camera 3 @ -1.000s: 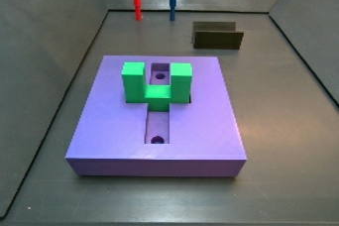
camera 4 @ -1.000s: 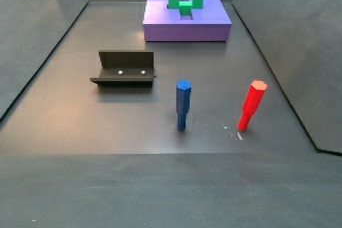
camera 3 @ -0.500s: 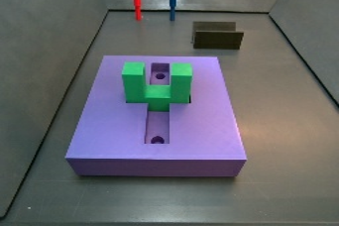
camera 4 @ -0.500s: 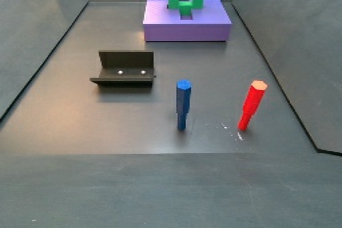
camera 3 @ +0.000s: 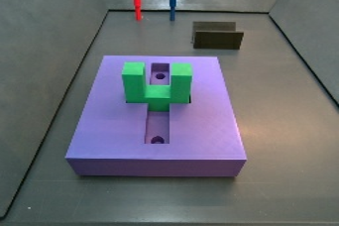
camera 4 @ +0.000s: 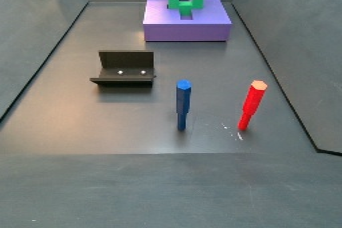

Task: Pick up the brown object. Move up. Move to above the board. Insert the brown object.
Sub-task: Insert the brown object.

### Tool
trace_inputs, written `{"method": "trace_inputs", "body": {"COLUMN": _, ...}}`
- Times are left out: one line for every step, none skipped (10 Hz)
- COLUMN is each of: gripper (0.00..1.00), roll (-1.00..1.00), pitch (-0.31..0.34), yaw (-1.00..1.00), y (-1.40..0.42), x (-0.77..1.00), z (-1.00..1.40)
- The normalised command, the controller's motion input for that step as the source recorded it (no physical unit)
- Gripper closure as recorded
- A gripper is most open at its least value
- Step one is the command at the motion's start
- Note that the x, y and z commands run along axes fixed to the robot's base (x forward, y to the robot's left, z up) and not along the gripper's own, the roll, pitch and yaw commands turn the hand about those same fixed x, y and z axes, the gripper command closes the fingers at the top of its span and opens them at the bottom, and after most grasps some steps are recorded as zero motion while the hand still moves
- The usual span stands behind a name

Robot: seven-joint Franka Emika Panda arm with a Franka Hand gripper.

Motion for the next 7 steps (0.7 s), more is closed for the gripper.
{"method": "trace_inputs", "body": {"gripper": 1.00, "roll": 0.02, "pitch": 0.000, "yaw": -0.73, "y": 0.00, "x": 0.00, "z": 0.00}}
{"method": "trace_inputs", "body": {"gripper": 1.00, "roll": 0.00, "pitch": 0.000, "yaw": -0.81, "y": -0.01, "x": 0.00, "z": 0.00}}
{"method": "trace_inputs", "body": {"gripper": 1.00, "roll": 0.00, "pitch": 0.000, "yaw": -0.81, "y": -0.03, "x": 0.00, "z": 0.00}}
{"method": "trace_inputs", "body": {"gripper": 1.00, "roll": 0.00, "pitch": 0.003, "yaw": -0.87, "y": -0.04, "x": 0.01, "z": -0.01}}
{"method": "trace_inputs", "body": {"gripper": 1.00, "roll": 0.00, "pitch": 0.004, "yaw": -0.93, "y": -0.06, "x": 0.04, "z": -0.03}}
{"method": "trace_inputs", "body": {"gripper": 1.00, "roll": 0.00, "pitch": 0.000, "yaw": -1.00, "y": -0.05, "x": 0.00, "z": -0.06}}
{"method": "trace_inputs", "body": {"gripper": 1.00, "roll": 0.00, "pitch": 0.000, "yaw": -1.00, "y": -0.04, "x": 0.00, "z": -0.14}}
